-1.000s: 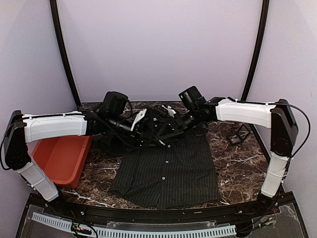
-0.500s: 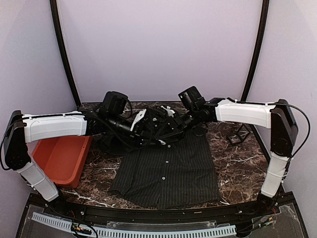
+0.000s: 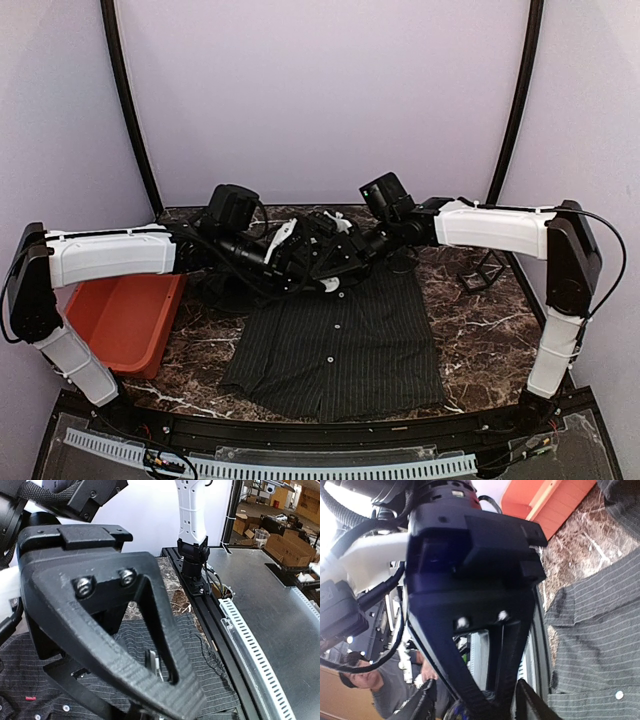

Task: Pin the brooch onto the clothing
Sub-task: Pass from the right arm to the left, then pass from the left arm to the right

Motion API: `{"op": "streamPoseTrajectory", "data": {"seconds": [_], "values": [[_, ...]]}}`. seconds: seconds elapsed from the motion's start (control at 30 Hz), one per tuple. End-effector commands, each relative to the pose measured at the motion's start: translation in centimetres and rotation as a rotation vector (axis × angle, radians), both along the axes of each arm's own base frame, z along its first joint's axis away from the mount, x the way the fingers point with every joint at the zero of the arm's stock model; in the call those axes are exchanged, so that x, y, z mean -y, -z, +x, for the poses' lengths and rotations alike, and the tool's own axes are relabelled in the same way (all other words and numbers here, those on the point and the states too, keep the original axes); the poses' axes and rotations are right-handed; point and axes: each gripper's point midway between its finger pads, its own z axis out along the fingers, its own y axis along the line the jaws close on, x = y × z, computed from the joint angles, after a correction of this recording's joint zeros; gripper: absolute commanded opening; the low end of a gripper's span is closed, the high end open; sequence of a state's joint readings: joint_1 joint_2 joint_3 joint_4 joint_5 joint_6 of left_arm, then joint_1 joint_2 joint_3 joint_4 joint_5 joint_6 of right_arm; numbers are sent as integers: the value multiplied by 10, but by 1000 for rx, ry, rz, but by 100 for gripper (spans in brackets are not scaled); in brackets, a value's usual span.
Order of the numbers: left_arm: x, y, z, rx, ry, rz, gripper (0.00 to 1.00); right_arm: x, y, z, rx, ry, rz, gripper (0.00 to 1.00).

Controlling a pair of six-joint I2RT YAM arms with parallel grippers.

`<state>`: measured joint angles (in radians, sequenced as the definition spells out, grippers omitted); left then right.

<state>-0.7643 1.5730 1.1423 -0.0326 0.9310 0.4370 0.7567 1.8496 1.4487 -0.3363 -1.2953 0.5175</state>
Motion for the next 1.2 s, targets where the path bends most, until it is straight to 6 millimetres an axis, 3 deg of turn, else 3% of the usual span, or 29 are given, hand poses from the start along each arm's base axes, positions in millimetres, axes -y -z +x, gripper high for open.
{"op": "streamPoseTrajectory", "data": {"seconds": [0.0, 0.23, 0.37, 0.53, 0.73, 0.87, 1.17], "values": [[2, -5, 1, -36, -20, 3, 1, -7, -19, 0, 102, 1, 73, 56], [3, -7, 2, -43, -27, 1, 1, -3, -24, 7, 115, 28, 73, 59], [5, -8, 6, -57, -52, 0, 1, 8, -17, 23, 164, 100, 27, 61], [9, -11, 17, -96, -107, -13, 1, 29, -3, 45, 348, 196, -81, 65], [16, -18, 26, -194, -146, -60, 1, 43, -12, 52, 554, 275, -87, 71], [20, -21, 29, -283, -148, -109, 1, 50, -31, 49, 650, 333, -5, 71], [26, -27, 32, -392, -106, -158, 1, 59, -28, 59, 752, 463, 37, 59]]}}
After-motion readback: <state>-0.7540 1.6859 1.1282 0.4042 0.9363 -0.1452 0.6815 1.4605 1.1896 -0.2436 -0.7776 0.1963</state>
